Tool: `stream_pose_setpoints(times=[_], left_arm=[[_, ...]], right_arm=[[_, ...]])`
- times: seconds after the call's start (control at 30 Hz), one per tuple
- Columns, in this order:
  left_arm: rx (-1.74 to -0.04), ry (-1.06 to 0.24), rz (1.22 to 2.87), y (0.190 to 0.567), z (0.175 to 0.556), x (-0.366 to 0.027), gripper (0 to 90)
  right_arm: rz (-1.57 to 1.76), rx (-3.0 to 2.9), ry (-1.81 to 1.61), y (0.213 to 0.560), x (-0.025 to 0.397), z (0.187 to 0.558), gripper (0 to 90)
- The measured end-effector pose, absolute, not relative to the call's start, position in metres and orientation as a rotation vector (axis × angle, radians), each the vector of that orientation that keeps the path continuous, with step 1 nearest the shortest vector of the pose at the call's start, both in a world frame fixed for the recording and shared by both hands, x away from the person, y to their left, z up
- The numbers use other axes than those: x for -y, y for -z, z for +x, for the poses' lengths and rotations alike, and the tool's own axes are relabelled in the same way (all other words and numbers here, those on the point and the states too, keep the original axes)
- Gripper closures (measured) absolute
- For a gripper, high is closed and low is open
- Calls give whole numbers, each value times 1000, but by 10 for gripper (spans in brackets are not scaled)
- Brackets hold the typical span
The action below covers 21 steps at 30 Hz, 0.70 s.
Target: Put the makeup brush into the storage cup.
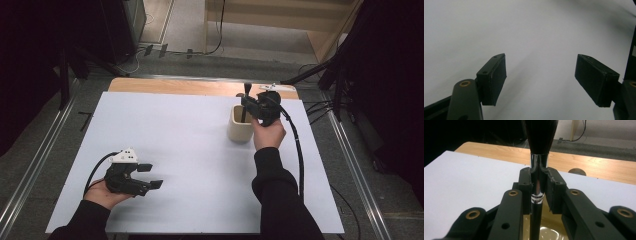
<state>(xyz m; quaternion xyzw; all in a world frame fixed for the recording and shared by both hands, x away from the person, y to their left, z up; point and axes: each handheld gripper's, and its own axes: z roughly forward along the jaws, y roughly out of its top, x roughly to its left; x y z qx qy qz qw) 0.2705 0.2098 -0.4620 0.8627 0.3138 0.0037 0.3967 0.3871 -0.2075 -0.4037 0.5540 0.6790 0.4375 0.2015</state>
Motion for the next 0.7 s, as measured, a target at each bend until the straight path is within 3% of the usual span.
stream_pose_setpoints(times=[0.1, 0.2, 0.3, 0.43, 0.7], left_arm=[[-795, -10, 2185, 462, 270, -210, 258], [-798, -11, 2181, 462, 270, -210, 257], [-799, -10, 2183, 462, 271, -210, 257], [-799, -12, 2182, 462, 271, -210, 258], [-805, -18, 2178, 461, 271, -212, 257]], right_arm=[[1545, -1911, -1215, 405, 206, 388, 760], [1535, -1920, -1248, 404, 206, 387, 482], [1470, -1936, -1248, 401, 206, 384, 335], [1445, -2000, -1243, 399, 207, 379, 256], [1433, -2074, -1289, 398, 212, 365, 245]])
